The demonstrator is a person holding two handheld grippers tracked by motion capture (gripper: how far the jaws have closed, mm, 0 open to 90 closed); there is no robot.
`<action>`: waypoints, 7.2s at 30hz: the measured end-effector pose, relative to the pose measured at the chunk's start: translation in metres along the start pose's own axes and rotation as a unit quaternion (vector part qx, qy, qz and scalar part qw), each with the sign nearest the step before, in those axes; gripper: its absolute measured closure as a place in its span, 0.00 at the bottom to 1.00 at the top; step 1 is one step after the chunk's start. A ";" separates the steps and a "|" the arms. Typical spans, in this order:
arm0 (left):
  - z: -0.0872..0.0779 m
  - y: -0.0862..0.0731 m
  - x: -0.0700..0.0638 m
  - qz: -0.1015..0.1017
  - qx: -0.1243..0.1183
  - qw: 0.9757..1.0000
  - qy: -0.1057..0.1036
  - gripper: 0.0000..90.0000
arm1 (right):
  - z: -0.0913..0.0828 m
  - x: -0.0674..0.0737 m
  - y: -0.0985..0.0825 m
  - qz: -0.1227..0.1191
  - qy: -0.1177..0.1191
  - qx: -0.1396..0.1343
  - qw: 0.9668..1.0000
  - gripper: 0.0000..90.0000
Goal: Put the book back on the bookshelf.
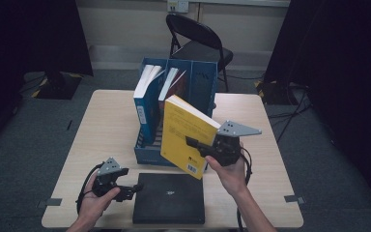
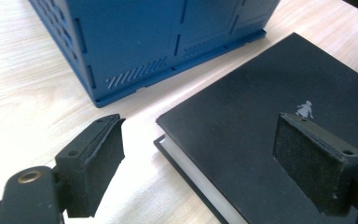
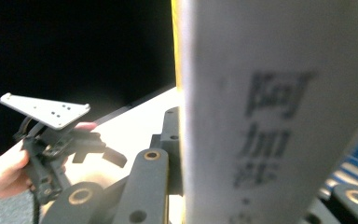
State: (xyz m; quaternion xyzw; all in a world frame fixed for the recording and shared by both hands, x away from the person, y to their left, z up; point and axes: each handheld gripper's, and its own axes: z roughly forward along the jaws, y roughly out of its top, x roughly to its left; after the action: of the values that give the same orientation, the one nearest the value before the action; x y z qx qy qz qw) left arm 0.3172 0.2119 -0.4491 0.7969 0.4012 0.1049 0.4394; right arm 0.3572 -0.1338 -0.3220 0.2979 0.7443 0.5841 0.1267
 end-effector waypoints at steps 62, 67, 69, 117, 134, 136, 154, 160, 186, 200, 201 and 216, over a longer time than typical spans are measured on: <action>-0.001 0.000 -0.001 0.022 0.004 1.000 -0.007 0.18 | 0.117 -0.049 0.041 0.070 -0.262 0.015 0.962 0.84; -0.001 0.000 -0.001 0.022 0.004 1.000 -0.006 0.18 | 0.123 -0.053 0.041 0.072 -0.265 0.012 0.961 0.84; -0.001 0.000 -0.001 0.022 0.003 1.000 -0.003 0.18 | 0.126 -0.055 0.041 0.075 -0.262 0.010 0.962 0.84; 0.001 0.000 -0.004 0.031 0.008 0.999 -0.007 0.19 | 0.172 -0.065 0.006 0.058 -0.270 0.048 0.960 0.79; 0.001 0.000 -0.004 0.031 0.012 0.999 -0.006 0.19 | 0.164 -0.065 0.010 0.062 -0.254 0.050 0.964 0.74; 0.002 0.000 -0.005 0.033 0.010 0.999 -0.007 0.19 | 0.164 -0.064 0.011 0.063 -0.258 0.053 0.963 0.75; 0.002 -0.001 -0.004 0.035 0.015 0.999 -0.008 0.19 | 0.171 -0.066 0.014 0.051 -0.295 0.001 0.954 0.84; 0.002 0.000 -0.004 0.033 0.013 0.999 -0.007 0.19 | 0.173 -0.070 0.004 0.052 -0.284 0.015 0.957 0.83; 0.004 -0.001 -0.006 0.033 0.015 0.999 -0.007 0.19 | 0.133 -0.047 -0.028 0.045 -0.202 0.063 0.976 0.64; 0.006 -0.001 -0.007 0.035 0.019 0.999 -0.008 0.19 | 0.143 -0.049 -0.025 0.052 -0.235 0.066 0.968 0.84; 0.006 0.000 -0.007 0.036 0.019 0.999 -0.008 0.19 | 0.144 -0.049 -0.025 0.053 -0.237 0.063 0.968 0.84; 0.004 -0.001 -0.006 0.033 0.016 0.999 -0.008 0.20 | 0.159 -0.059 -0.013 0.051 -0.274 0.024 0.960 0.84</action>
State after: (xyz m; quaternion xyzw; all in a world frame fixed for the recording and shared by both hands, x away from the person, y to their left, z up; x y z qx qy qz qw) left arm 0.3154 0.2052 -0.4511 0.8171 0.3731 0.1068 0.4264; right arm 0.4853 -0.0441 -0.3889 0.4872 0.6784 0.4678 0.2891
